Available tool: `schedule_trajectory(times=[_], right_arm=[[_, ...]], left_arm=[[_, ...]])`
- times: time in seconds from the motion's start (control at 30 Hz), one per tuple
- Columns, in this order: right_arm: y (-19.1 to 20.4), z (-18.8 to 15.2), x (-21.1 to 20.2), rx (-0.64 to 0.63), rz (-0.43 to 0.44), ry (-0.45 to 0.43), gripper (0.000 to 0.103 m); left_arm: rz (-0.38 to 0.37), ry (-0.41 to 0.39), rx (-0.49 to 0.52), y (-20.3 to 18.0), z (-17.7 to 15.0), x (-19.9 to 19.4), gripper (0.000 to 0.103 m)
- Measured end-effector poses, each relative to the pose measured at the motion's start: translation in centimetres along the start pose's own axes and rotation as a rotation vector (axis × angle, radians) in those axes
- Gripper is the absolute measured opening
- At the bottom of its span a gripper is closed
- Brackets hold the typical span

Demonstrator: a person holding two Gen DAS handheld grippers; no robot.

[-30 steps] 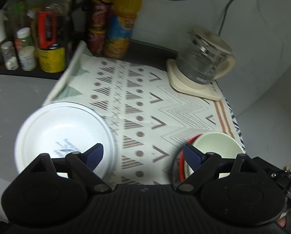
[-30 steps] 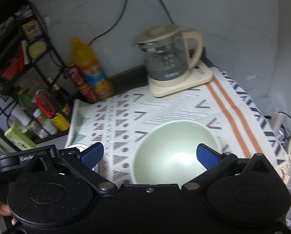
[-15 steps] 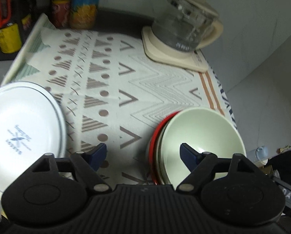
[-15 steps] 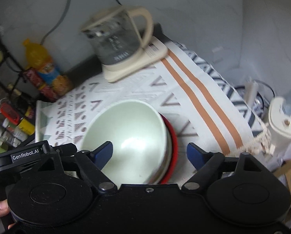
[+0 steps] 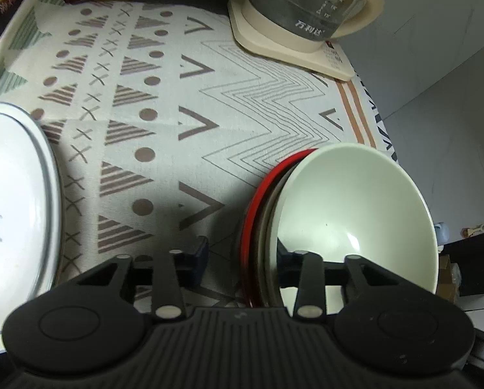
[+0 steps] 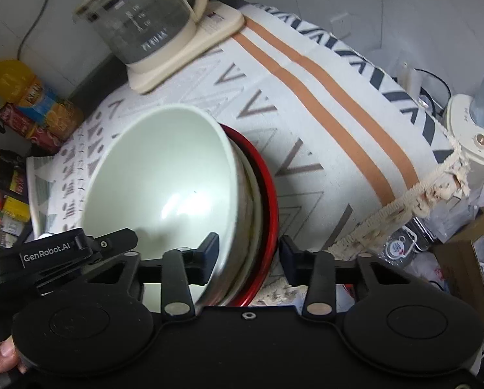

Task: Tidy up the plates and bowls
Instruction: 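Carry the red bowl stack onto the plate stack and lower it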

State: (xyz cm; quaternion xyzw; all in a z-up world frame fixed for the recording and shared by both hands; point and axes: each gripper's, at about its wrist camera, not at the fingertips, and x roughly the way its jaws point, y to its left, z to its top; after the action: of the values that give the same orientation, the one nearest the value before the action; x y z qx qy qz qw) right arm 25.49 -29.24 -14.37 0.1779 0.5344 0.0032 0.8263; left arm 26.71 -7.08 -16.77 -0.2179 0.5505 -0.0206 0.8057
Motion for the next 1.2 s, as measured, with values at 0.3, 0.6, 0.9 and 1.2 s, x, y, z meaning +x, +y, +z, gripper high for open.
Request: schedule_trajectory(times=[0.3,0.6,0.9,1.2], right_arm=[[-0.1,-0.1,1.1,-0.01,-0.011,0.015,0.033],[1.3,0.5,-0.2,-0.054,0.046,-0.027,0.029],[6.0,1.5,-1.3,-0.141,0.114,-0.056,0.029],[12.1,0.8,-1.6,-0.26,0.194,-0.056,0.029]], left_arm=[[-0.022,0.023,0.012,-0.3,-0.2,0.7,0.026],[-0.006,-0.057,0.013,0.3,0.5,-2.3,0.026],[0.019,-0.147,-0.07,3.4,1.9,-6.8,0.026],[0.06,-0.224,-0.166,8.7,1.8,-10.9,0.027]])
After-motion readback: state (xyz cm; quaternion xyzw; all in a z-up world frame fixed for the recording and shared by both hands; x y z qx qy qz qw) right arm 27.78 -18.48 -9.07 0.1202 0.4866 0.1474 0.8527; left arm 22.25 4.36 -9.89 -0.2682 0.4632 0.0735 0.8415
